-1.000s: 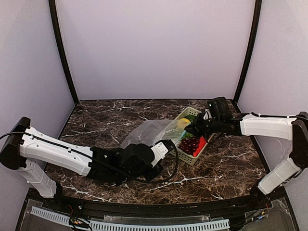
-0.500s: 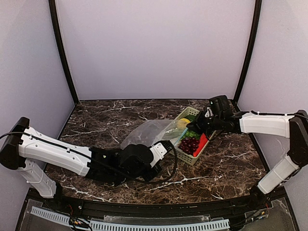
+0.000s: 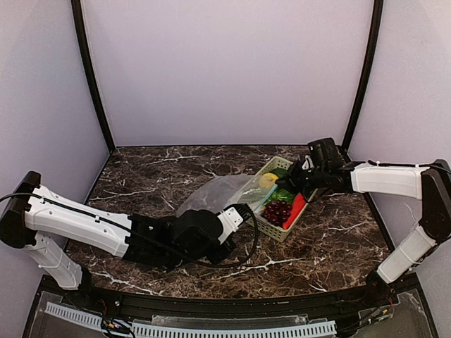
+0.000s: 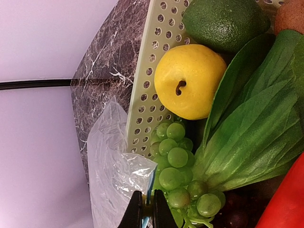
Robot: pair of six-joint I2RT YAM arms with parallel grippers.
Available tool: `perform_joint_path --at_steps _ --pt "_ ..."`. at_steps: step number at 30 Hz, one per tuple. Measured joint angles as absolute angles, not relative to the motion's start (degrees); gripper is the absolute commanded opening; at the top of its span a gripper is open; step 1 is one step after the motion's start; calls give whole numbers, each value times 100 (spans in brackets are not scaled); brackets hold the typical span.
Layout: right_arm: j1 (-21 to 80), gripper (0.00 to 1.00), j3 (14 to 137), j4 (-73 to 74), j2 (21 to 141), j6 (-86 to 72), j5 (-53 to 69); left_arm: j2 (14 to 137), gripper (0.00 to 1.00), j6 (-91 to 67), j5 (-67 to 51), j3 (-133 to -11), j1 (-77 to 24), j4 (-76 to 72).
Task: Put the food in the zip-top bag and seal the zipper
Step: Unzip the zipper from the zipper food storage bag.
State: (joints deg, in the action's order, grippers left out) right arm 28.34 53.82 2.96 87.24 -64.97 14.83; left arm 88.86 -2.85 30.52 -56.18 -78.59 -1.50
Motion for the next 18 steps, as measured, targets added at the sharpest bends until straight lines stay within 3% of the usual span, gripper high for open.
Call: perform_joint_path --at_steps 6,13,18 --pt "2797 11 5417 263 8748 -6471 1540 8873 1 -318 3074 -5616 -7859 -137" --pt "2615 45 5498 43 8709 -6136 1525 8814 1 -460 3129 -5607 -7913 43" --pt "2587 52 5439 45 8154 -5894 1614 8814 1 -661 3236 -5607 -7929 67"
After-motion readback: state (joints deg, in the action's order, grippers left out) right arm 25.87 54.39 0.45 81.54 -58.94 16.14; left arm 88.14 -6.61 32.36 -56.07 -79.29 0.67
